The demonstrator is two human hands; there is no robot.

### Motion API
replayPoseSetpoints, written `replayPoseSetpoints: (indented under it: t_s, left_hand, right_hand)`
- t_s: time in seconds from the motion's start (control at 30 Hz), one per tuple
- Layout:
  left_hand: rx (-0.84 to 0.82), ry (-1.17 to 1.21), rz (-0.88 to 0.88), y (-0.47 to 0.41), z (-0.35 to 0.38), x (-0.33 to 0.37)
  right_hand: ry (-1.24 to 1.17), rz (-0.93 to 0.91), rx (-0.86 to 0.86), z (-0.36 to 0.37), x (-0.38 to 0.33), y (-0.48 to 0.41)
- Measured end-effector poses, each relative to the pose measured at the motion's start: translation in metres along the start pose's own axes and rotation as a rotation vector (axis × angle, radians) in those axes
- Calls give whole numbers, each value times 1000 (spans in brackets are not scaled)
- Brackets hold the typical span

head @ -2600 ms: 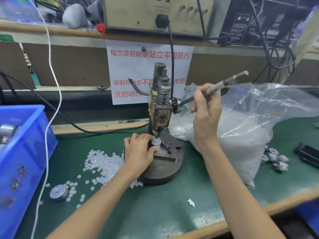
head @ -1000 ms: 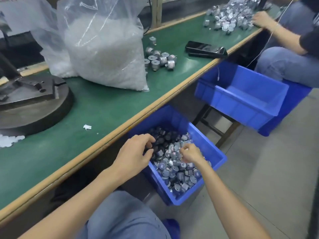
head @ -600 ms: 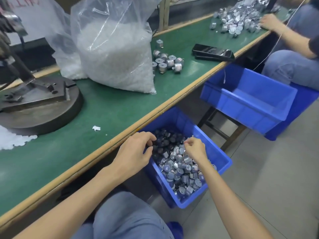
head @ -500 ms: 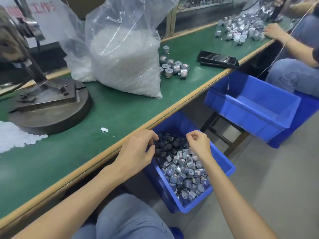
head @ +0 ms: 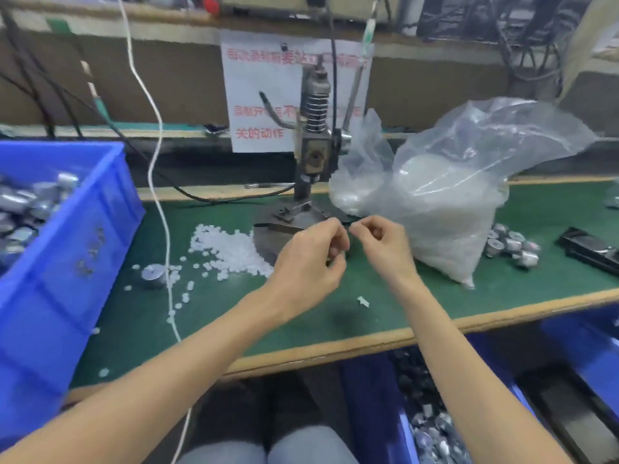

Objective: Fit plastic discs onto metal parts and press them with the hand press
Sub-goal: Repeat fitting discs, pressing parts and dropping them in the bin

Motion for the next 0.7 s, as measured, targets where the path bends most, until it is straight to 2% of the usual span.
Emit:
replayPoseSetpoints:
  t_s: [0.1, 0.2, 0.33, 0.53, 0.7]
  left_hand:
    - [107, -37, -74, -3, -54, -10]
    - [154, -199, -196, 3, -103, -29]
    - [99, -429, -421, 26, -156, -61]
    - [58, -676, -580, 63, -241, -90]
    - [-80, -802, -741, 96, -290, -134]
  right_hand:
    - [5, -135, -160, 56, -53, -17]
    - [23, -268, -289, 106, -101, -23]
    - [-12, -379, -428, 178, -156, -21]
    - [-59, -565, -631, 272, -232, 2]
    - [111, -757, -871, 336, -268, 42]
Point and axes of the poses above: each hand's wrist, its own y-axis away from the middle knuckle, its own z-axis out of the palm, x = y × z, the point moved 7 cm from there along -y, towards the middle knuckle, and after that the axes turned 6 degrees about -z, right-handed, at the moved point
